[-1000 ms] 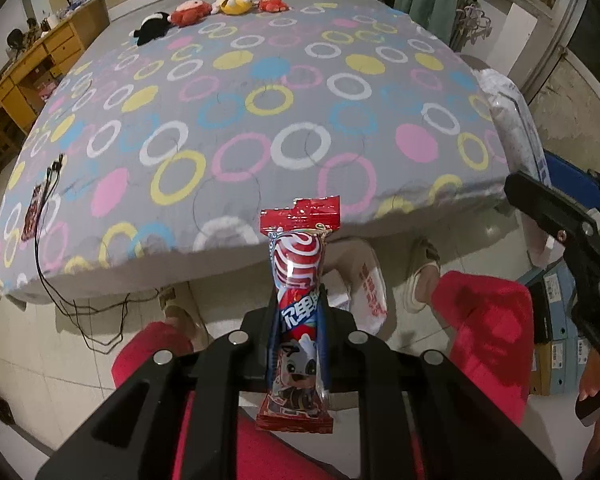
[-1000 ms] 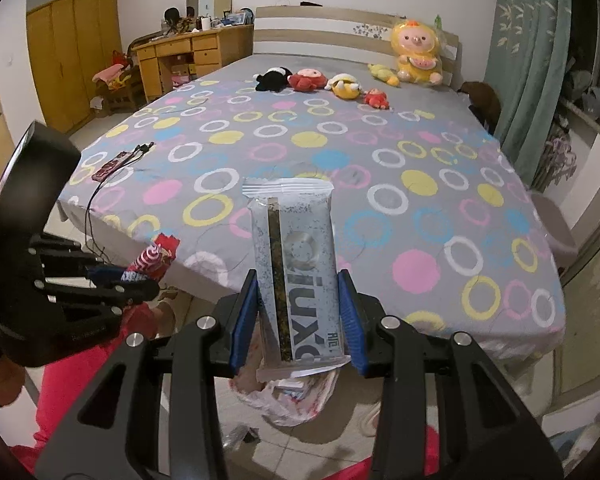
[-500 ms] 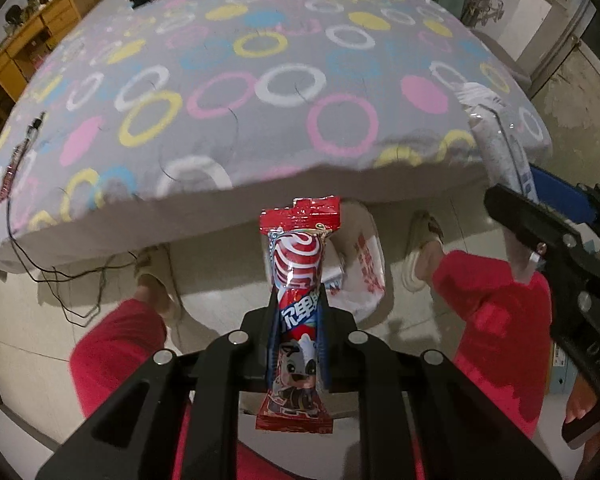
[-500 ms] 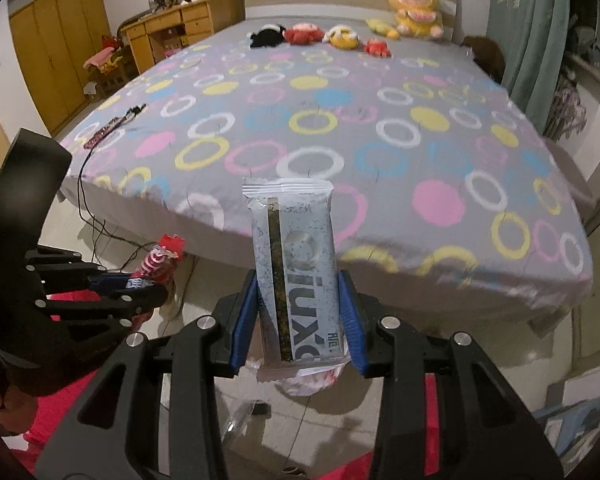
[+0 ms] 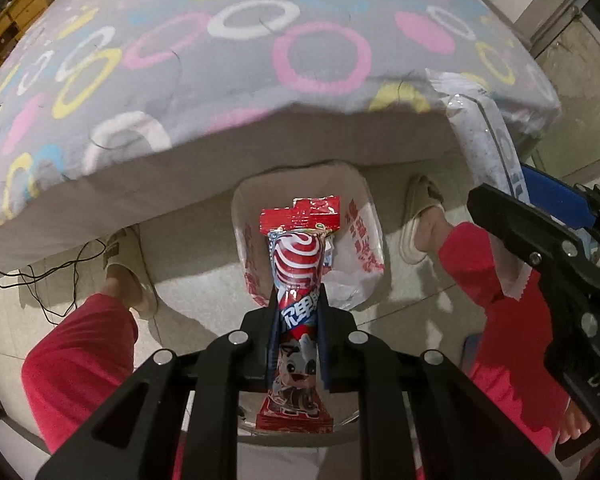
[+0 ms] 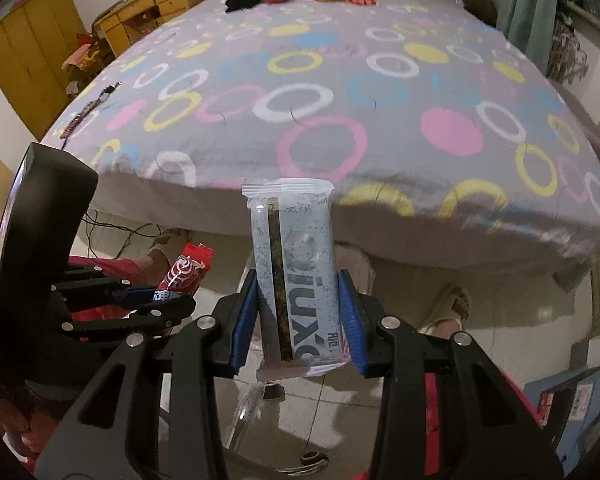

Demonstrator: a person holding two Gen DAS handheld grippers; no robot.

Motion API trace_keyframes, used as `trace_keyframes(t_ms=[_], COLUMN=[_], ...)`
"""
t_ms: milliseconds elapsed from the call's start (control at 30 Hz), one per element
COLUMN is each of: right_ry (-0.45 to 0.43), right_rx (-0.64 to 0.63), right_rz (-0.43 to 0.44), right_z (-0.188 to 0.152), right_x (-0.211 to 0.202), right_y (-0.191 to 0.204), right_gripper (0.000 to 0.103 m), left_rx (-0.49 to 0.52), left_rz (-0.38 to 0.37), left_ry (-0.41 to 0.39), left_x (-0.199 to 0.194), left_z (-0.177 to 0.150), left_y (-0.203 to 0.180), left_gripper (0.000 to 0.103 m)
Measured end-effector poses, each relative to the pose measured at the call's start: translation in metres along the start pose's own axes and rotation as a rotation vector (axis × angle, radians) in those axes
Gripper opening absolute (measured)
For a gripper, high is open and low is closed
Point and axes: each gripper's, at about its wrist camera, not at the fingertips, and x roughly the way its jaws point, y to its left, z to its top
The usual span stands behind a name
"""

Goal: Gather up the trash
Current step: 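Carry the lollipop and snack bar down toward the white bag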

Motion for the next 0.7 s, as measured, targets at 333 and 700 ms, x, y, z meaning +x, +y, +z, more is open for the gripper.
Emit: trace_keyframes(t_ms=[333, 700], right_ry=[0.096, 0.215], right_rx=[0.068, 0.158], right_rz=[0.012, 0.003], right_z=[-0.014, -0.03], right_x=[0.061, 0.136], right_y=[-0.018, -0.035], right_gripper=[0.039, 0.039], left_rx=[0.029, 0.046], left_rz=[-0.008, -0.002], left_ry=[0.063, 0.189], left_x=[0.057, 0.133], left_z=[0.008, 0.006], left_y=[-0.001, 0.003], left_gripper=[0.016, 0.016])
